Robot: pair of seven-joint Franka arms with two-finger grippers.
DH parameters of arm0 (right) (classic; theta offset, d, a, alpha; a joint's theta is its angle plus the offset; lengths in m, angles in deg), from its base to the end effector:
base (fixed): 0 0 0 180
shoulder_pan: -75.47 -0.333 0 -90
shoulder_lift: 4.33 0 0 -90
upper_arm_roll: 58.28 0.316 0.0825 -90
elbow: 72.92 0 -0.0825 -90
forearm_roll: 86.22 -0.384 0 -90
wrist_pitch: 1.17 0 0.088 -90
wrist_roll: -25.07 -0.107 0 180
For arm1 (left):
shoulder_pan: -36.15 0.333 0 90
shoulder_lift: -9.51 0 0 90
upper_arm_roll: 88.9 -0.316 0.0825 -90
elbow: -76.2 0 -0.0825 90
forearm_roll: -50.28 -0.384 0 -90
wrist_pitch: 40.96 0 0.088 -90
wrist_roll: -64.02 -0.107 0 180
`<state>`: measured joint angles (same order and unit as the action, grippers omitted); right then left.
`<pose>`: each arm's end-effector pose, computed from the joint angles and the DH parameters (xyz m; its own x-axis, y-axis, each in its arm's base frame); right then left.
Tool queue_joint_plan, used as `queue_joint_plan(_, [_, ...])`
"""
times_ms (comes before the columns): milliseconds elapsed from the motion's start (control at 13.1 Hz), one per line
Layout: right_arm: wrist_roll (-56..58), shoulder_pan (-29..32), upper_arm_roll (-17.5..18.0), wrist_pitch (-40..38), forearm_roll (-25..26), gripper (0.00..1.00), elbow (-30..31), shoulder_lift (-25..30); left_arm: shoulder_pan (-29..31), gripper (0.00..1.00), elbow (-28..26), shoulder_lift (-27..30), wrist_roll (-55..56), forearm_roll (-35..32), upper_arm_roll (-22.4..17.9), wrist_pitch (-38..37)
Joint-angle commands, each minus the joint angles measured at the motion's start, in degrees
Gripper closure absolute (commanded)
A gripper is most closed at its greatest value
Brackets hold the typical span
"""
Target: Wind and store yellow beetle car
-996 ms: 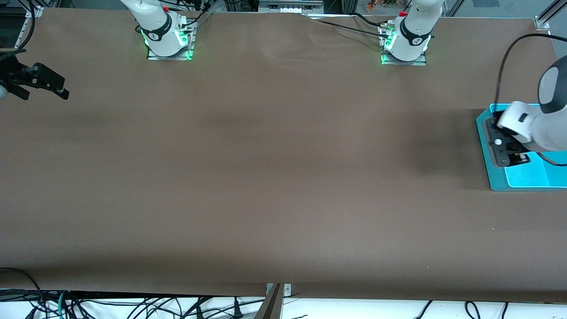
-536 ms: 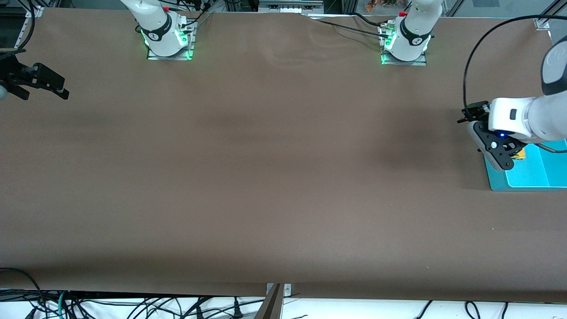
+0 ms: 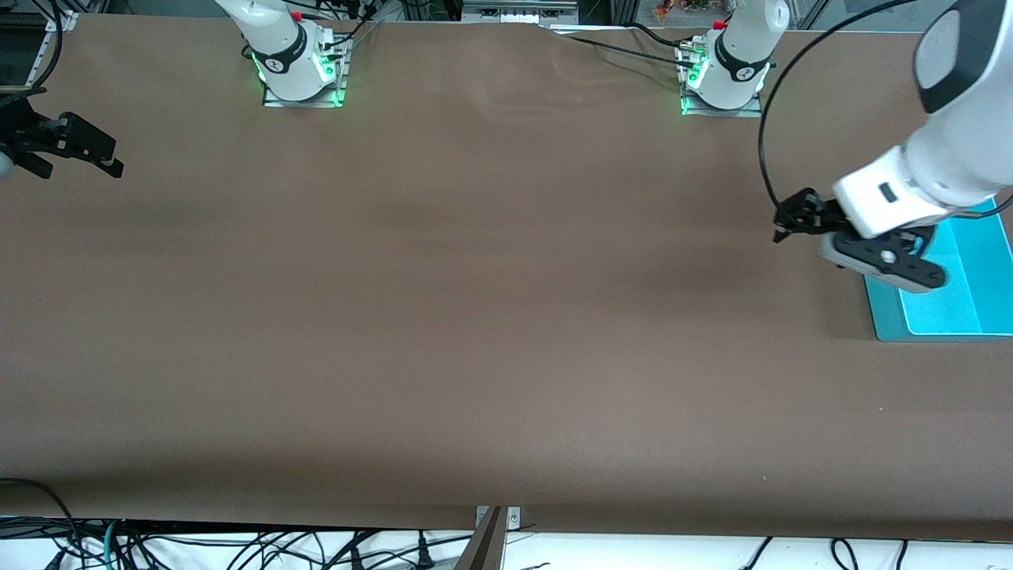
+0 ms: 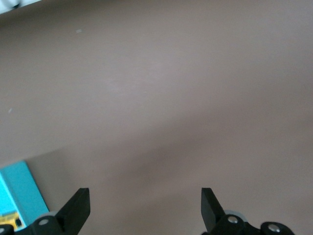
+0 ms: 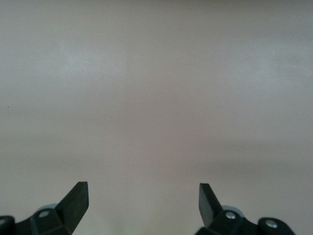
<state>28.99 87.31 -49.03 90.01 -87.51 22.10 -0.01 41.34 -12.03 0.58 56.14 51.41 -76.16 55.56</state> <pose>0.5323 -0.0184 0.6253 0.9997 0.0224 0.0081 0.0225 -0.9997 -0.0099 0.6035 -0.0724 0.5606 0.9652 -0.2614 0.0000 -0.2610 -0.9638 0.0543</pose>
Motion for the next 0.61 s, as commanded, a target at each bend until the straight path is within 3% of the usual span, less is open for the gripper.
queue_joint_plan(0, [-1.10,0.02,0.25,-1.18,-1.51,0.00,-1.86,-0.62,-4.12,0.00,-7.46,5.75,11.79,0.80,-7.09,3.22])
queue_joint_plan(153, [-1.37,0.02,0.16,-1.27,-2.75,0.00,-1.86,-0.54,-5.27,0.00,-9.07,6.74,14.74,0.89,-10.00,3.41])
queue_joint_plan(536, [-1.19,-1.29,0.42,-0.74,-1.79,0.00,-1.78,-0.71,-7.12,0.00,-13.09,10.15,14.47,0.10,-10.10,3.41])
